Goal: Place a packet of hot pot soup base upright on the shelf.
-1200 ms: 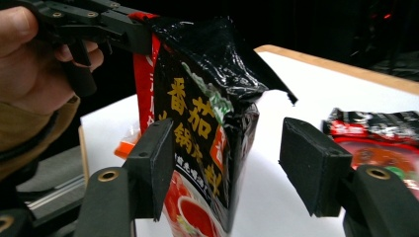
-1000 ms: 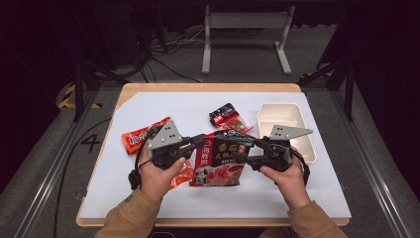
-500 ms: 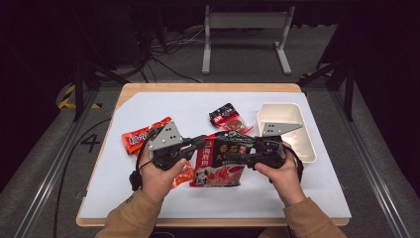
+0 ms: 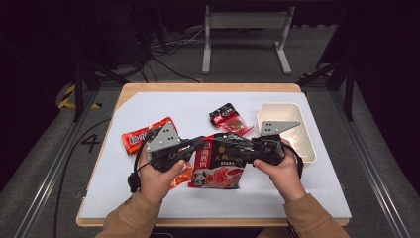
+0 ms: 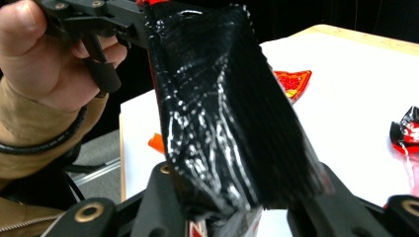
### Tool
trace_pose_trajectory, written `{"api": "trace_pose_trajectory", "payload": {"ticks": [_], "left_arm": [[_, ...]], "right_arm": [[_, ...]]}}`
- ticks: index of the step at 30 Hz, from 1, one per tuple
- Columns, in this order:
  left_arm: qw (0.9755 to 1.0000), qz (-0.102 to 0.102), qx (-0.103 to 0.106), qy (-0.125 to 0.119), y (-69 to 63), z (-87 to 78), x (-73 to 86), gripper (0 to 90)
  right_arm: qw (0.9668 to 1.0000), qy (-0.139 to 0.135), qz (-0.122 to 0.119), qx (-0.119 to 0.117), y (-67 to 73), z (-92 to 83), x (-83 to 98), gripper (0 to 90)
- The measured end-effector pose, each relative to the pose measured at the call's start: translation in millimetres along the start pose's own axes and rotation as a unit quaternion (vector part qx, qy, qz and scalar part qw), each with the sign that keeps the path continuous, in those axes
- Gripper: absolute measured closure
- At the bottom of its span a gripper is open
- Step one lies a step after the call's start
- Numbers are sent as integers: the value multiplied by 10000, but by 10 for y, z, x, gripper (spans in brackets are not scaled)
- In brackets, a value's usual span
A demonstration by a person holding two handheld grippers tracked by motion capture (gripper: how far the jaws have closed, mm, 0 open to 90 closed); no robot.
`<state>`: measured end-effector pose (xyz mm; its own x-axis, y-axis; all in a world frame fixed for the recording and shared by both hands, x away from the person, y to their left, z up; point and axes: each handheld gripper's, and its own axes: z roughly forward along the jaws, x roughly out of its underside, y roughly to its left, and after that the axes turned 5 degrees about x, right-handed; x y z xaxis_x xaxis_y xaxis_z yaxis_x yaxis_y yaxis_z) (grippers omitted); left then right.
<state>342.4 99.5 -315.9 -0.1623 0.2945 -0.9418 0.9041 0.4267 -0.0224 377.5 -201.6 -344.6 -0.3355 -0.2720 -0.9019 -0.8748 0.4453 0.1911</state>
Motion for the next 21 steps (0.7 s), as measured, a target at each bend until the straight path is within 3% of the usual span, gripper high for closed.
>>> {"api": "trace_pose_trajectory", "payload": {"ticks": [5, 11, 15, 19, 21], "left_arm": [[10000, -71, -14, -33, 20, -3, 12, 869], [9999, -147, 39, -27, 54, -22, 9, 843], [9995, -292, 81, -52, 86, -20, 30, 752], [9995, -315, 40, -51, 82, -15, 27, 610], [9995, -313, 66, 19, 91, -25, 25, 583]], "right_arm": [[9992, 85, -378, 79, 15, 3, -52, 774], [9985, 178, -513, 103, 31, -29, -135, 805], [9980, 91, -603, 180, 27, -77, -185, 818], [9973, 95, -677, 273, 21, -117, -229, 826], [9968, 113, -726, 309, 11, -136, -253, 829]]}}
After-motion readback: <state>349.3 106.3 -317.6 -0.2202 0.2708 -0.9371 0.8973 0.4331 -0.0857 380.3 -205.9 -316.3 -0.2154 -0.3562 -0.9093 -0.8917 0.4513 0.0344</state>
